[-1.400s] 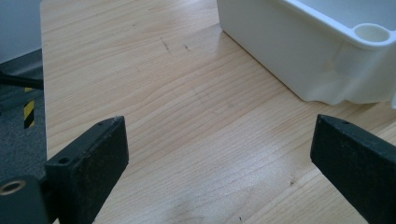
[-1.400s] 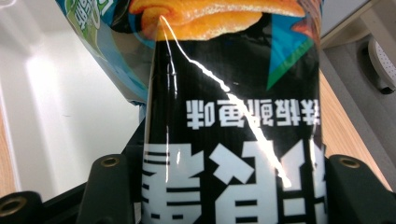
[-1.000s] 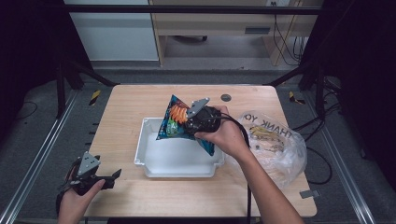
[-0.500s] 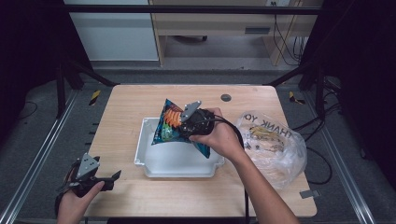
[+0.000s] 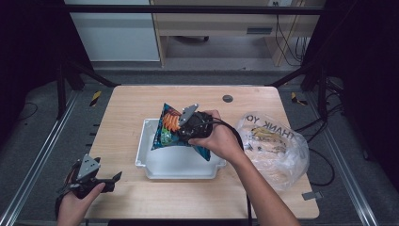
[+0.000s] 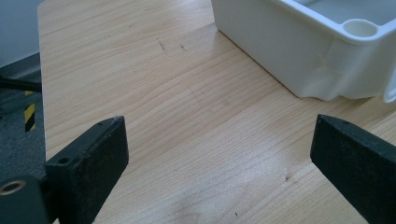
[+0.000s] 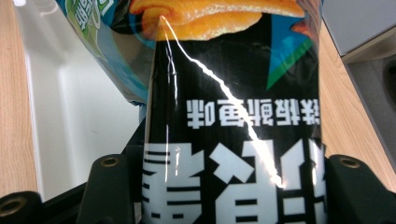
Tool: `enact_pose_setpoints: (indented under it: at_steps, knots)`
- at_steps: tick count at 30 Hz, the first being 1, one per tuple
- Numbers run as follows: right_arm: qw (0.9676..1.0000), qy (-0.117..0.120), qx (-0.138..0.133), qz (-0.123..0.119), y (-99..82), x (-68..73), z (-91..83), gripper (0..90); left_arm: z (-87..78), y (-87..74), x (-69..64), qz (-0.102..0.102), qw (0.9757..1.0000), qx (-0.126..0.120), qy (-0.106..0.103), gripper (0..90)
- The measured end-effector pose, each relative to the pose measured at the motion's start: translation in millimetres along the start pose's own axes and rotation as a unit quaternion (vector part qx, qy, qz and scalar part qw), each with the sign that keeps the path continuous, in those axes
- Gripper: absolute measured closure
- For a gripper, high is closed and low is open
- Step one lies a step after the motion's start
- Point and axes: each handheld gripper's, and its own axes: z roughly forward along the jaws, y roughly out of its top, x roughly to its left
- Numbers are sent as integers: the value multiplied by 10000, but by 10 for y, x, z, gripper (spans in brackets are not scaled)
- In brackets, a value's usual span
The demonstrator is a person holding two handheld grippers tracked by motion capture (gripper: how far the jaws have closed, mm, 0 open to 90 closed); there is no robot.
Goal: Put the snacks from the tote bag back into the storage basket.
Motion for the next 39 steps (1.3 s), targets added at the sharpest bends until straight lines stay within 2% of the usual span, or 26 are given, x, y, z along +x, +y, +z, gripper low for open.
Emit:
enact_pose_setpoints:
  at_steps: [8, 15, 39]
  knots:
    - [9999, 80, 65, -79, 19, 21, 42, 422, -4, 8, -7, 41, 10000, -11, -3, 38]
    - [9996, 189, 114, -156, 42, 43, 113, 421, -2, 7, 10, -21, 10000, -56, 4, 38]
    - [9985, 379, 196, -343, 56, 124, 255, 421, -5, 12, 10, -15, 10000, -49, -6, 38]
